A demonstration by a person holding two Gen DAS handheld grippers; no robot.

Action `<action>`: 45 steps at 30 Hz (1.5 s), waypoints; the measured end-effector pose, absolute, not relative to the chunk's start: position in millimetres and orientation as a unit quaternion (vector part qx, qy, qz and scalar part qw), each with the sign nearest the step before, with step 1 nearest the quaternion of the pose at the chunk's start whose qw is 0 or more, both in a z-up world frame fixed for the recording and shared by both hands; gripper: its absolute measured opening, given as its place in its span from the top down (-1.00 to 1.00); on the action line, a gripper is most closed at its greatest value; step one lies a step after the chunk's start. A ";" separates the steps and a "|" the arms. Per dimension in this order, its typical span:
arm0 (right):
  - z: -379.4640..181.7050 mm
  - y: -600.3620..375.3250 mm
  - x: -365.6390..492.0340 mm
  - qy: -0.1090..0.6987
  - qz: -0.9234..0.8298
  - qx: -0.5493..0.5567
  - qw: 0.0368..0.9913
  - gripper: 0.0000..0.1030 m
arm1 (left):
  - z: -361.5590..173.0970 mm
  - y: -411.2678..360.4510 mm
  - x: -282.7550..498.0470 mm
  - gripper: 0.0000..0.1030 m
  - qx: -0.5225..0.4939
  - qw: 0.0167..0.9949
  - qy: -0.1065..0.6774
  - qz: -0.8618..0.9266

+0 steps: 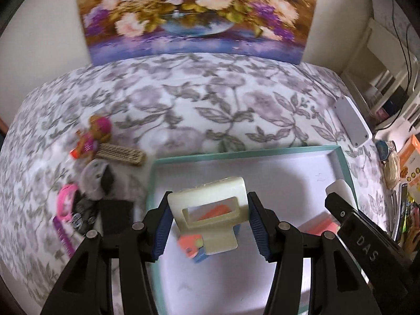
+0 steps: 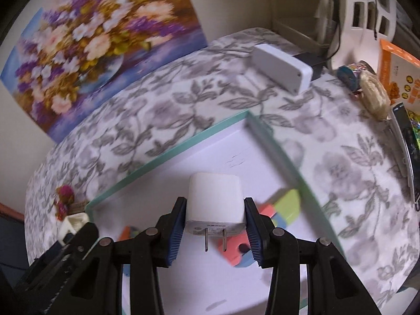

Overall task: Organize rigid objects
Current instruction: 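Lower the cream stand and white charger into the tray and open both grippers, then grasp the purple lighter with the left gripper while the right grasps the black charger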

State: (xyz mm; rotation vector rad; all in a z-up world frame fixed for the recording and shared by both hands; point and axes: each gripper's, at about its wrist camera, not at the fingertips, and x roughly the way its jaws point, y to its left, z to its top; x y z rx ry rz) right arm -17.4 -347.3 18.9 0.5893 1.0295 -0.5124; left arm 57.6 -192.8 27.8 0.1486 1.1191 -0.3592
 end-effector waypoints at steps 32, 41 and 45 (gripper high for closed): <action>-16.9 -344.0 -5.4 0.524 -0.223 0.266 0.778 0.10 | -2.5 -177.5 77.8 -0.24 0.049 0.824 0.541 -0.163; -4.2 -335.6 -0.9 0.512 -0.221 0.245 0.793 -0.18 | 11.9 -165.0 76.6 -0.59 0.042 0.832 0.533 -0.149; 0.8 -329.2 1.9 0.511 -0.221 0.228 0.799 -0.41 | 16.1 -150.3 79.2 -0.68 0.033 0.837 0.531 -0.126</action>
